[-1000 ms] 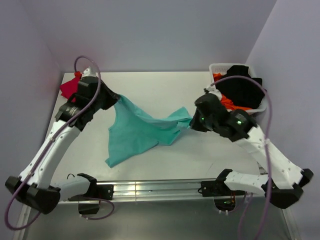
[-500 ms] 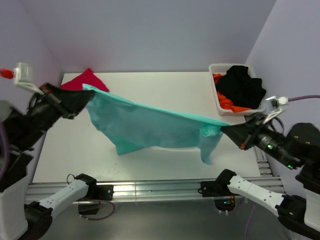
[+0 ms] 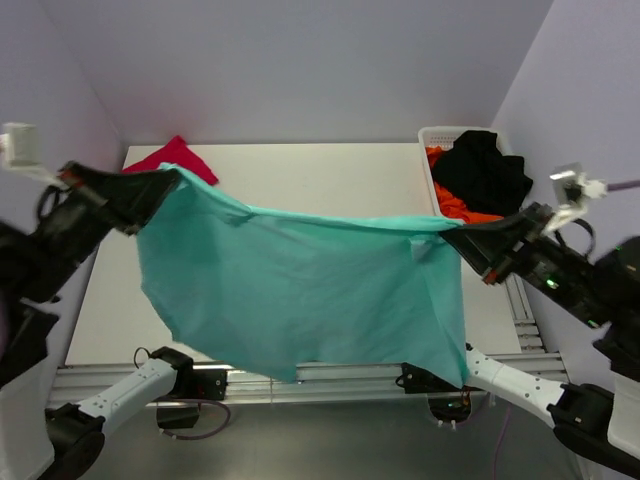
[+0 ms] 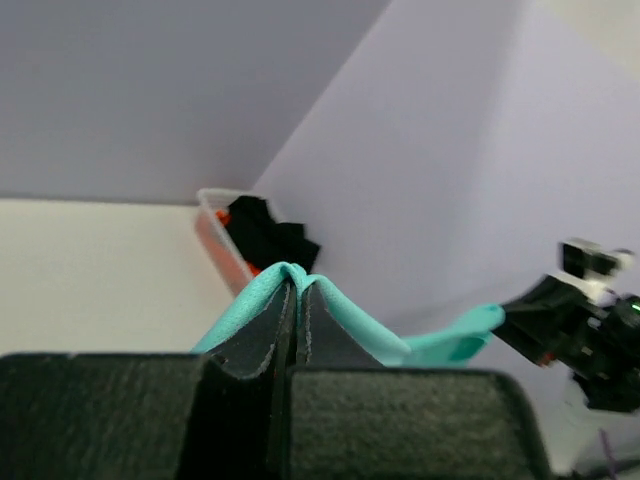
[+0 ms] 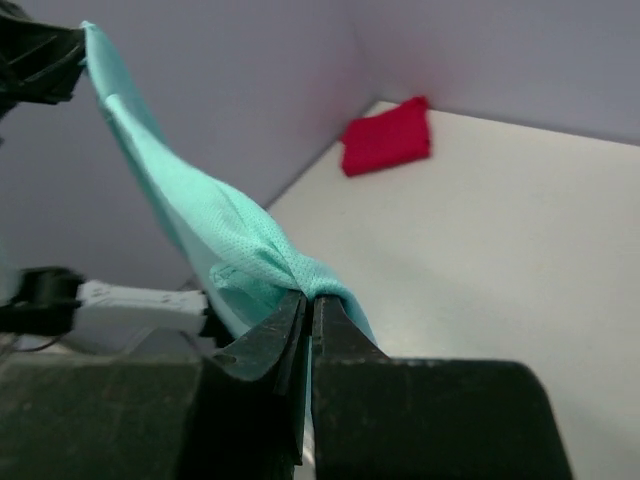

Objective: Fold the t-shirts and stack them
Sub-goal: Flatten the tshirt out

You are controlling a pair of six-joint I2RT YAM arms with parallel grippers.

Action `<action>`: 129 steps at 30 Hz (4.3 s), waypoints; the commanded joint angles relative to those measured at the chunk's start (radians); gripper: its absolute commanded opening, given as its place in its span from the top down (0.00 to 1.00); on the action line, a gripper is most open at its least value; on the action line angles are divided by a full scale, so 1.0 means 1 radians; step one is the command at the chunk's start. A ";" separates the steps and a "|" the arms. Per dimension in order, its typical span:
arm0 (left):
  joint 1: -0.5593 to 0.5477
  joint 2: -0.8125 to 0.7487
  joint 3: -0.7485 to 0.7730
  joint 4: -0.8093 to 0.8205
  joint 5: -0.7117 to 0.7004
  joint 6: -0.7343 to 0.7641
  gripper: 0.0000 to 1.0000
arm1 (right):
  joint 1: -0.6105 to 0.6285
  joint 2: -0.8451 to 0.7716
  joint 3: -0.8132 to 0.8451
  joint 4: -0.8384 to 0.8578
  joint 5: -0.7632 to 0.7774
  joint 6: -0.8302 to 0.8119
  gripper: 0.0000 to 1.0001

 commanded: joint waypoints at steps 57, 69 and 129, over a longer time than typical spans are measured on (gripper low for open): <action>0.256 0.724 -0.781 0.394 -0.079 0.075 1.00 | -0.375 1.672 0.488 0.127 -0.070 0.215 1.00; 0.256 0.829 -0.879 0.441 -0.111 0.068 1.00 | -0.451 1.746 0.460 0.140 -0.034 0.176 1.00; 0.288 0.453 -0.764 0.113 -0.235 0.040 0.28 | -0.333 1.669 0.313 0.310 -0.243 0.251 1.00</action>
